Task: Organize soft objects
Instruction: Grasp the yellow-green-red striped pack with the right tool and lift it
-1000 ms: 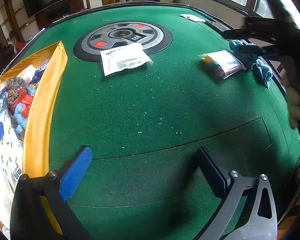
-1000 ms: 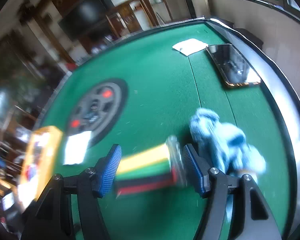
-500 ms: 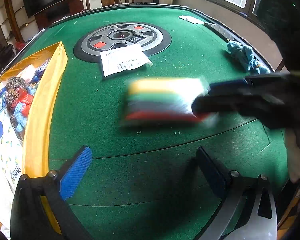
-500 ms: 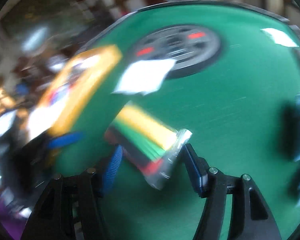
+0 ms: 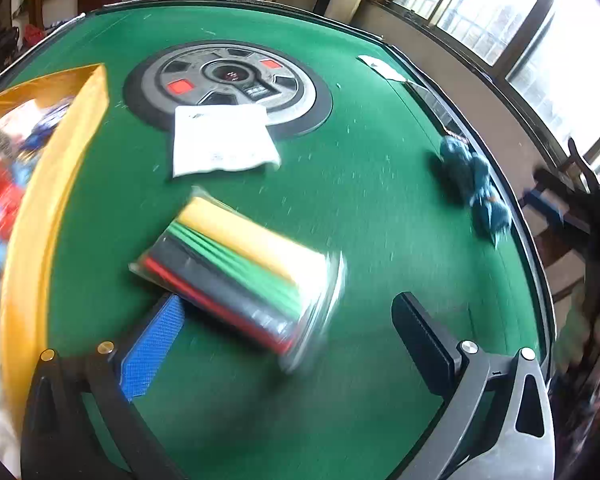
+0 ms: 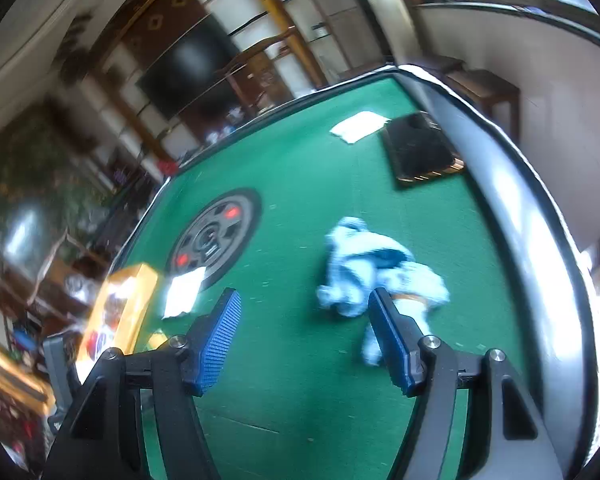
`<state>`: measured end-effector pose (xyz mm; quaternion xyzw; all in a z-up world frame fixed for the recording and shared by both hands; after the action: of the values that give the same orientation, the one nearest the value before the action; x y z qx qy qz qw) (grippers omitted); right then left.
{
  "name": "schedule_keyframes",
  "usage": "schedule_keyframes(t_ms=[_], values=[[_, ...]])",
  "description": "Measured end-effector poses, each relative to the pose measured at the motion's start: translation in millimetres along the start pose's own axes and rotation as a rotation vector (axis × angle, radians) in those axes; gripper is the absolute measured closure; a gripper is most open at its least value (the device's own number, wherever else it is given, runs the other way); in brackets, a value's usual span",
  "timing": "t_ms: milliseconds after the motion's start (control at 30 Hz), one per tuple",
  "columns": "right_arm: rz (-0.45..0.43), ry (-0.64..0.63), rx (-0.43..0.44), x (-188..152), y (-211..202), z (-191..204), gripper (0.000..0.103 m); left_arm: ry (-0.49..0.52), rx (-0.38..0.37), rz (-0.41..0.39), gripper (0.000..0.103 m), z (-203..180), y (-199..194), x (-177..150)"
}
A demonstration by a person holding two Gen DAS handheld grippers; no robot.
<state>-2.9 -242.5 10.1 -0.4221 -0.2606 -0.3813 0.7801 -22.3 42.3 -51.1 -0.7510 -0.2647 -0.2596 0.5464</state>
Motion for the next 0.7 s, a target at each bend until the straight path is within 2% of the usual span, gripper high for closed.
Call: schedule_keyframes(t_ms=[67,100,167,267,333,400,433,467,533,600,633,667,700], values=[[0.001,0.021,-0.008,-1,-1,-13,0.042,-0.021,-0.011,0.006,0.001,-4,9,8],[0.003,0.029,-0.010,-3,-4,-17,0.042,-0.022,-0.005,0.006,0.012,-7,16,14],[0.006,0.043,-0.015,-3,-5,-23,0.042,-0.002,-0.014,0.012,0.056,-14,26,21],[0.005,0.047,-0.019,1,0,-27,0.042,0.088,-0.047,0.023,0.057,-33,38,28],[-0.002,0.043,-0.016,1,2,-25,0.042,0.089,-0.049,0.031,0.055,-36,40,29],[-0.004,0.043,-0.016,1,6,-25,0.042,0.092,-0.034,0.030,0.042,-36,39,29],[-0.006,0.045,-0.017,2,8,-24,0.042,0.098,-0.023,0.028,0.027,-37,39,28],[-0.008,0.047,-0.017,2,10,-24,0.042,0.101,-0.017,0.024,0.018,-39,40,28],[-0.012,0.051,-0.026,4,12,-26,0.042,0.130,-0.005,0.020,0.016,-47,45,28],[-0.015,0.061,-0.038,5,12,-28,0.042,0.207,0.044,0.021,0.028,-59,52,23],[-0.016,0.064,-0.044,6,12,-30,0.042,0.277,0.086,0.016,0.057,-65,56,20],[-0.016,0.065,-0.052,7,12,-31,0.042,0.309,0.075,-0.008,0.066,-72,56,20],[-0.014,0.064,-0.059,8,12,-33,0.042,0.328,0.036,-0.013,0.066,-82,57,19]])
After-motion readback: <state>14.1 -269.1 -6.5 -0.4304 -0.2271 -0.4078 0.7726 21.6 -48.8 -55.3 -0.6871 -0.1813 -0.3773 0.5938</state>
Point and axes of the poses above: each gripper's, at about its wrist camera, not at the fingertips, and y roughly the way its jaws point, z to its left, x to its top, the point moved 8 cm from there along y, roughly the way its jaws point, and after that the axes turned 14 degrees about -z, right-handed, at the moved point
